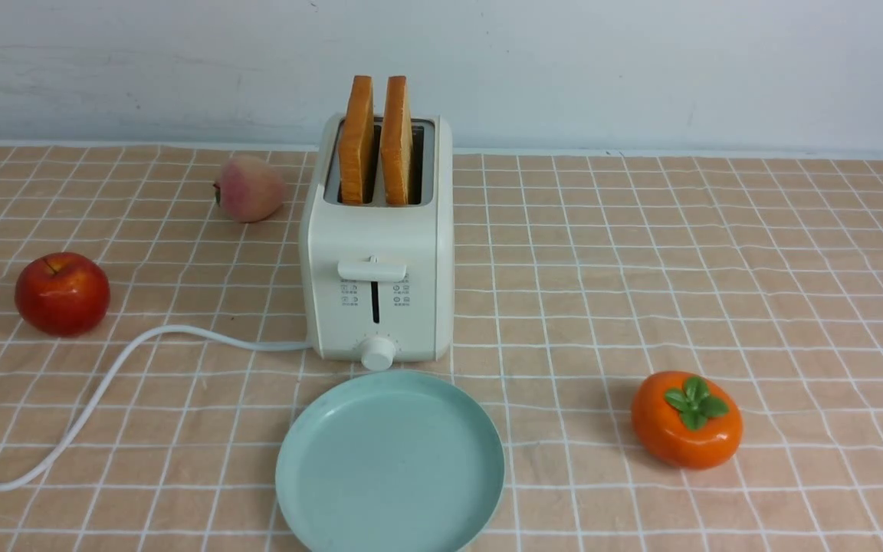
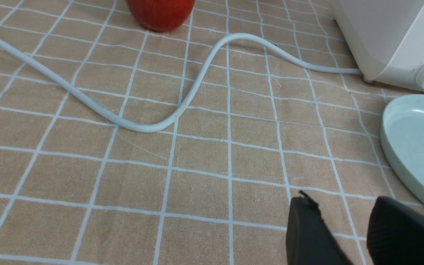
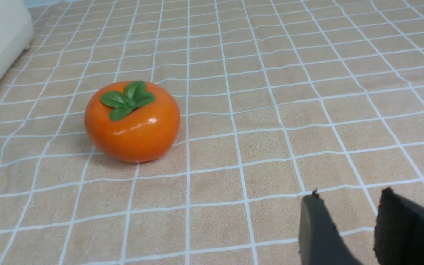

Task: Take toasted bread from bread machine on light coffee tablecloth place on plate.
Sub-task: 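Reach for a toast slice standing in the toaster with the left gripper, then place the slice of bread on the plate with the left gripper, then grasp the toast slice in the toaster and pull it up out of the slot with the right gripper, then place the held slice of bread on top of the slice on the plate with the right gripper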

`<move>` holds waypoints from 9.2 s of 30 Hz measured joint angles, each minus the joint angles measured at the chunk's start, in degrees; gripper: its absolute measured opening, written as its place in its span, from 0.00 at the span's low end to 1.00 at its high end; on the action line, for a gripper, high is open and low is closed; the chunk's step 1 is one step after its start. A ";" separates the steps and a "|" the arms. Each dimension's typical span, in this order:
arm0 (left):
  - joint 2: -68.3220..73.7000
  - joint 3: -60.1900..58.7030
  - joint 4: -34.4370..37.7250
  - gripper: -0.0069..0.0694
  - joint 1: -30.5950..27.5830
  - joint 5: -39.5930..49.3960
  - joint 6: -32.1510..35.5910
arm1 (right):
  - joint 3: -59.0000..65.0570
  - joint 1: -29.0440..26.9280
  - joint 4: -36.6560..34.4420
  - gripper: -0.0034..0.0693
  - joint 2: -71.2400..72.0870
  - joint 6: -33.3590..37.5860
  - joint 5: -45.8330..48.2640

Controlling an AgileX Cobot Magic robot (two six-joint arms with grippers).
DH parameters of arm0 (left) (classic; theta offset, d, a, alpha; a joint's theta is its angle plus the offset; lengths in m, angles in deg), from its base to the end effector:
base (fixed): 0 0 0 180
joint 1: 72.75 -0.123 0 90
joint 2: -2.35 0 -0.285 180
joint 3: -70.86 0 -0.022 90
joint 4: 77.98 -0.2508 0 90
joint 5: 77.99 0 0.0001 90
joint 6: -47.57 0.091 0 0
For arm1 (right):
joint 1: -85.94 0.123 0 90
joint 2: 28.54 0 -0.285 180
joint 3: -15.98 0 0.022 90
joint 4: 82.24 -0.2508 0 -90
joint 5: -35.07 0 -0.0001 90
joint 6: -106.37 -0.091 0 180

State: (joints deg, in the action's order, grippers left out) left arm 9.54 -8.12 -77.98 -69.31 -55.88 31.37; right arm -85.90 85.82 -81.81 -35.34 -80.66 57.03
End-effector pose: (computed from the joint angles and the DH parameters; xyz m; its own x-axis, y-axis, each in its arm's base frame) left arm 0.0523 -0.0031 0.1687 -0.3174 -0.2604 -0.9118 -0.0297 0.9638 -0.2649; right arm 0.0519 -0.0004 0.1743 -0.2879 0.1161 -0.9506 0.0383 0.9932 0.1097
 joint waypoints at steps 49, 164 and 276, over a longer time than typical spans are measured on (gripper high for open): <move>45.18 51.99 9.25 0.07 0.00 36.18 -1.42 | -42.23 0.00 -34.01 0.03 -33.62 19.53 36.65; 72.92 54.90 41.02 0.19 8.98 23.00 27.73 | -37.48 0.00 -34.91 0.24 -43.37 23.91 39.21; -0.07 30.90 -4.26 0.07 5.39 35.48 -13.75 | -120.29 34.13 -5.87 0.18 -94.37 7.43 50.38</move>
State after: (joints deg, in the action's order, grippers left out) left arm 9.47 22.78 -82.25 -63.91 -20.40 17.62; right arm -206.19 119.96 -87.68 -129.72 -73.22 107.40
